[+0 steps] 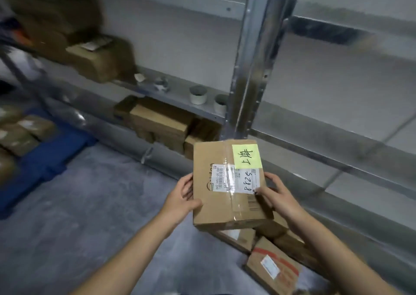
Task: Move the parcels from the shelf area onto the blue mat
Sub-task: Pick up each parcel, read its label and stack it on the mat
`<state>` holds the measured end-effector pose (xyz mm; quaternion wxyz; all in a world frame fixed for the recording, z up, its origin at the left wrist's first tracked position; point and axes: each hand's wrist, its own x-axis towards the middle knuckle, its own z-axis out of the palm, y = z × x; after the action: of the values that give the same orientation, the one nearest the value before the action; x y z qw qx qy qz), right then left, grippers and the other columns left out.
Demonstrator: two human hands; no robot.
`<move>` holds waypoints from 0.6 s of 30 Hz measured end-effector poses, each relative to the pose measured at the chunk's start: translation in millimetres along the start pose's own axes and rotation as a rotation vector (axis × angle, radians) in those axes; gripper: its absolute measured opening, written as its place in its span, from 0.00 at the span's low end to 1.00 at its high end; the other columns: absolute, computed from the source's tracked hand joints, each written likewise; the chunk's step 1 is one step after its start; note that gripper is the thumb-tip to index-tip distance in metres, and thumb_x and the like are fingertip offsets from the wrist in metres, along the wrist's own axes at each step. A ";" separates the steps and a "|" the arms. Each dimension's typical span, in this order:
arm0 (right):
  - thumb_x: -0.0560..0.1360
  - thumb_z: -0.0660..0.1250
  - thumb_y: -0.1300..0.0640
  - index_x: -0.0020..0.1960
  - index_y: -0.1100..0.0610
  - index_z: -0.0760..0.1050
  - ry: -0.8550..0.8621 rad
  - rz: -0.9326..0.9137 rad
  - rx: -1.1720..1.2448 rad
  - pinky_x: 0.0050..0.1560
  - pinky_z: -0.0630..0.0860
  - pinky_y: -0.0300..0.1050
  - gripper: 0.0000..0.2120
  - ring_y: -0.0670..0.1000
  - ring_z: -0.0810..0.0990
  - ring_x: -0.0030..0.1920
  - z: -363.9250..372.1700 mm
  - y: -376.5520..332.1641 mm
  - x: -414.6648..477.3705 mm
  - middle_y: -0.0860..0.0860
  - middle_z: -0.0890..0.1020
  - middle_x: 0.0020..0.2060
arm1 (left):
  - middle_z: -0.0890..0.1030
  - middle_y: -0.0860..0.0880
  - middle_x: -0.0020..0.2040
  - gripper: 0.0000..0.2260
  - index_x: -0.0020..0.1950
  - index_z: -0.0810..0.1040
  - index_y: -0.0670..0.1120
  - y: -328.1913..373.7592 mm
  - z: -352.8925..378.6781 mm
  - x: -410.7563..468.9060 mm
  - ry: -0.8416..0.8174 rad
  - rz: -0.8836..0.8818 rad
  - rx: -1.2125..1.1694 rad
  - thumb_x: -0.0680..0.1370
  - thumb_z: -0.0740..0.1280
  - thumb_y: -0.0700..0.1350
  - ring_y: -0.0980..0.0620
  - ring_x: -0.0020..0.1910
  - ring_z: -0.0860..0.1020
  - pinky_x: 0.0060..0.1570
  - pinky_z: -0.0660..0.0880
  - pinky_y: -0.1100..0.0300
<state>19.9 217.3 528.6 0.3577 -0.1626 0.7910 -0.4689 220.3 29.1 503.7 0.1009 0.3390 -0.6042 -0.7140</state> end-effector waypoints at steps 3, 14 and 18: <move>0.72 0.69 0.44 0.65 0.38 0.65 -0.159 -0.086 -0.043 0.39 0.71 0.34 0.24 0.39 0.76 0.48 71.6 -49.1 37.3 0.37 0.74 0.52 | 0.72 0.56 0.70 0.36 0.75 0.64 0.53 9.5 -70.0 -7.9 0.171 0.028 -0.054 0.72 0.71 0.30 0.61 0.62 0.73 0.50 0.73 0.73; 0.72 0.69 0.45 0.69 0.39 0.63 -0.599 -0.296 -0.204 0.57 0.71 0.48 0.28 0.48 0.72 0.61 280.1 -174.2 150.5 0.44 0.72 0.63 | 0.67 0.51 0.75 0.37 0.78 0.61 0.50 29.6 -232.8 -15.8 0.726 0.066 -0.174 0.73 0.67 0.28 0.56 0.70 0.68 0.67 0.67 0.61; 0.75 0.68 0.47 0.59 0.26 0.64 -0.771 -0.323 -0.194 0.53 0.70 0.39 0.21 0.41 0.74 0.57 330.4 -216.4 190.4 0.36 0.74 0.57 | 0.68 0.53 0.74 0.37 0.78 0.60 0.50 46.9 -270.9 7.1 0.858 0.069 -0.211 0.74 0.65 0.27 0.58 0.69 0.70 0.56 0.71 0.71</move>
<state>108.8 -211.9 535.0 0.5325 -0.4806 0.6042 -0.3470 366.7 -201.7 533.9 0.4004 0.5723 -0.4422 -0.5627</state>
